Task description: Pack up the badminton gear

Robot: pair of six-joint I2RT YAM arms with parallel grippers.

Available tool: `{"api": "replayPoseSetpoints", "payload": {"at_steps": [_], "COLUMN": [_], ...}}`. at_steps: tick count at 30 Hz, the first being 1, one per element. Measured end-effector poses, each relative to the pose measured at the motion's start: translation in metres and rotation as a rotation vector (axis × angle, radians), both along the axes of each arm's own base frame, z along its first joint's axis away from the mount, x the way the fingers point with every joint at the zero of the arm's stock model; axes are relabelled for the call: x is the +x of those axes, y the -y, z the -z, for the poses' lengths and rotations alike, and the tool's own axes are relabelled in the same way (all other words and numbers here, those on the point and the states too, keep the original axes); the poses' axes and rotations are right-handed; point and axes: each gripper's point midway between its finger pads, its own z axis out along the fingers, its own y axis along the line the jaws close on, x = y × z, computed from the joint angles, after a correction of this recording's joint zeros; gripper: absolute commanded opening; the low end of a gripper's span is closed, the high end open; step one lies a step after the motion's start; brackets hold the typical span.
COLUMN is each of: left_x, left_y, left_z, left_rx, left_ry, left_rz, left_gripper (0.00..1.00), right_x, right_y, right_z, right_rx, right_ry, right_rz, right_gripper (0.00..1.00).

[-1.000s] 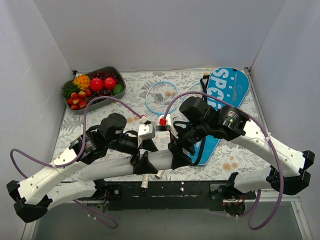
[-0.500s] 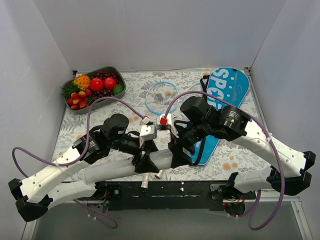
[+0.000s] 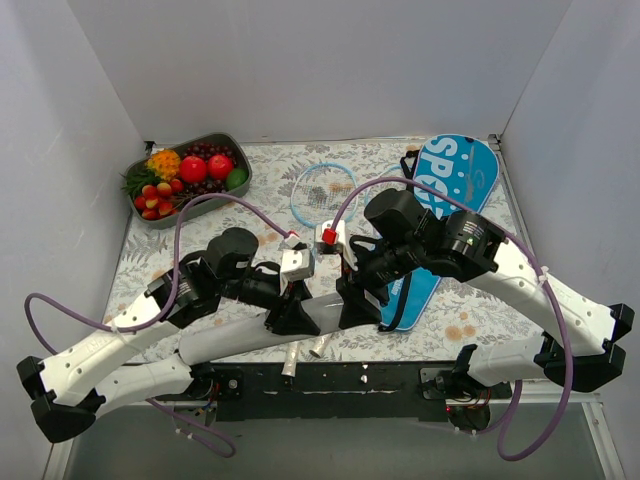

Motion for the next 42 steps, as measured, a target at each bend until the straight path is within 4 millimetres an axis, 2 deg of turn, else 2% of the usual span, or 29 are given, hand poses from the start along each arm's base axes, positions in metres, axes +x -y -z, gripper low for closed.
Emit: {"api": "replayPoseSetpoints", "payload": {"at_steps": [1, 2, 4, 5, 9, 14, 16, 20, 23, 26, 34, 37, 42], "left_x": [0.002, 0.003, 0.009, 0.012, 0.029, 0.055, 0.07, 0.099, 0.113, 0.12, 0.126, 0.126, 0.126], "left_y": [0.0, 0.0, 0.0, 0.0, 0.0, 0.006, 0.003, -0.003, -0.005, -0.009, -0.028, -0.034, -0.042], "left_z": [0.0, 0.001, 0.0, 0.0, -0.005, -0.01, 0.004, 0.053, 0.065, 0.064, 0.053, 0.059, 0.082], "left_rx": [0.002, 0.003, 0.003, 0.003, -0.016, -0.057, -0.017, 0.114, 0.132, 0.111, 0.004, -0.012, 0.019], "left_ry": [0.009, 0.014, 0.043, 0.063, 0.164, 0.269, 0.279, 0.284, 0.309, 0.336, 0.405, 0.415, 0.42], "left_rz": [-0.012, -0.017, -0.042, -0.058, -0.129, -0.225, -0.299, -0.419, -0.479, -0.531, -0.645, -0.67, -0.689], "left_gripper": [0.0, 0.0, 0.0, 0.0, 0.0, 0.0, 0.0, 0.0, 0.0, 0.0, 0.0, 0.0, 0.0], "right_x": [0.001, 0.002, 0.007, 0.01, 0.031, 0.065, 0.085, 0.136, 0.175, 0.193, 0.198, 0.202, 0.204], "right_y": [0.0, 0.0, -0.001, -0.002, -0.008, -0.011, -0.007, 0.015, 0.04, 0.052, 0.054, 0.057, 0.066], "right_z": [0.0, -0.001, -0.001, -0.002, -0.014, -0.041, -0.06, -0.089, -0.093, -0.082, -0.027, -0.007, 0.027], "right_rx": [0.0, 0.001, 0.004, 0.008, 0.039, 0.096, 0.136, 0.214, 0.235, 0.226, 0.137, 0.113, 0.054], "right_ry": [0.004, 0.009, 0.035, 0.052, 0.136, 0.211, 0.237, 0.257, 0.241, 0.198, 0.071, 0.032, -0.025], "right_rz": [0.002, 0.005, 0.021, 0.033, 0.114, 0.295, 0.407, 0.634, 0.794, 0.856, 0.852, 0.857, 0.878], "right_gripper": [0.3, 0.51, 0.59, 0.67, 0.72, 0.74, 0.74, 0.74, 0.74, 0.73, 0.73, 0.73, 0.73]}}
